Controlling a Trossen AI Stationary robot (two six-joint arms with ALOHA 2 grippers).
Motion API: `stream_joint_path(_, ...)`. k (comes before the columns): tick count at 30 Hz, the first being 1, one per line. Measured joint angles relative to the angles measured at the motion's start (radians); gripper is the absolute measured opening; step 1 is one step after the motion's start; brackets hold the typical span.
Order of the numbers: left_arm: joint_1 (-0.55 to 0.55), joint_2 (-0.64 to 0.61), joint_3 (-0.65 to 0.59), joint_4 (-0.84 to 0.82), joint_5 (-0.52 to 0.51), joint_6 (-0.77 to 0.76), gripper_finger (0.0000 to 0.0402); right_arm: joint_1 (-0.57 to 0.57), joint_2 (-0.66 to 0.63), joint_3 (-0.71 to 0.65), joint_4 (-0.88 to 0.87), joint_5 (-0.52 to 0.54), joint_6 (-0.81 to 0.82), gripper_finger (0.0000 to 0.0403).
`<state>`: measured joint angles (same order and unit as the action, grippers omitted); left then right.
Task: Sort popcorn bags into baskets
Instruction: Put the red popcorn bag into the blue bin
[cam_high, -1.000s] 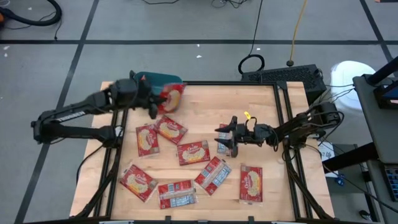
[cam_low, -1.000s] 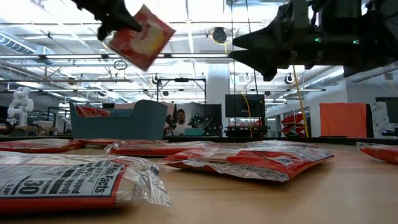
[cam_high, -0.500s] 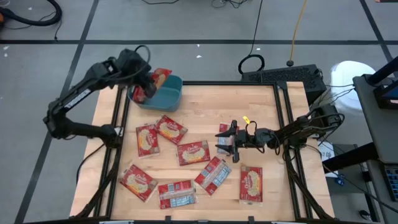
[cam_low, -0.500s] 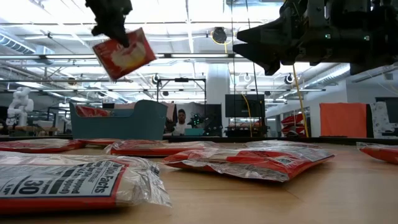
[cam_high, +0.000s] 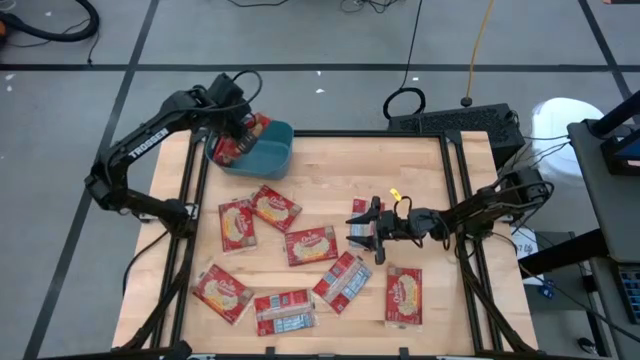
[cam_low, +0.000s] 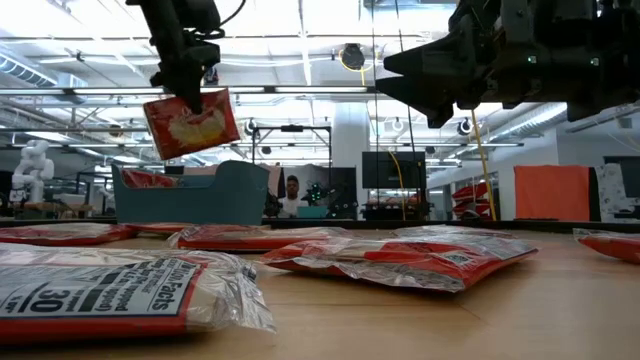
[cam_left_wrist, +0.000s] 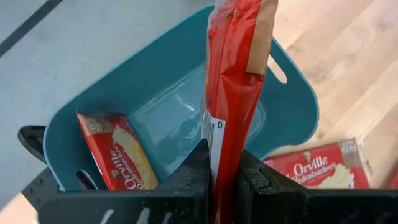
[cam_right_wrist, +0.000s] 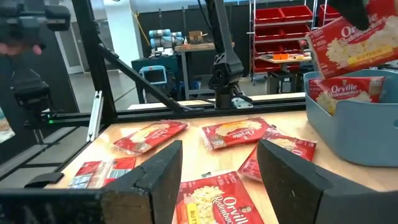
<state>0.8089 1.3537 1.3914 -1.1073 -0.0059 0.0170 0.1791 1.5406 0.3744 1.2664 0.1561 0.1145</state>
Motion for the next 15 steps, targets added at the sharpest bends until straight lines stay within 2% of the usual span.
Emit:
stream_joint_path(5,0.0,0.0,0.0,0.016,-0.077,-0.08,0.0031,0.0,0.0,0.0,-0.037,0.0,-0.003,0.0201)
stream_joint_path(11,-0.011,0.0,0.0,0.007,-0.107,-0.105,0.0031,0.0,0.0,-0.013,-0.045,0.001,-0.024,0.0201)
stream_joint_path(15,-0.03,0.0,0.0,-0.011,-0.152,-0.101,0.0031,-0.001,0.0,-0.033,-0.019,0.051,-0.049,0.0201)
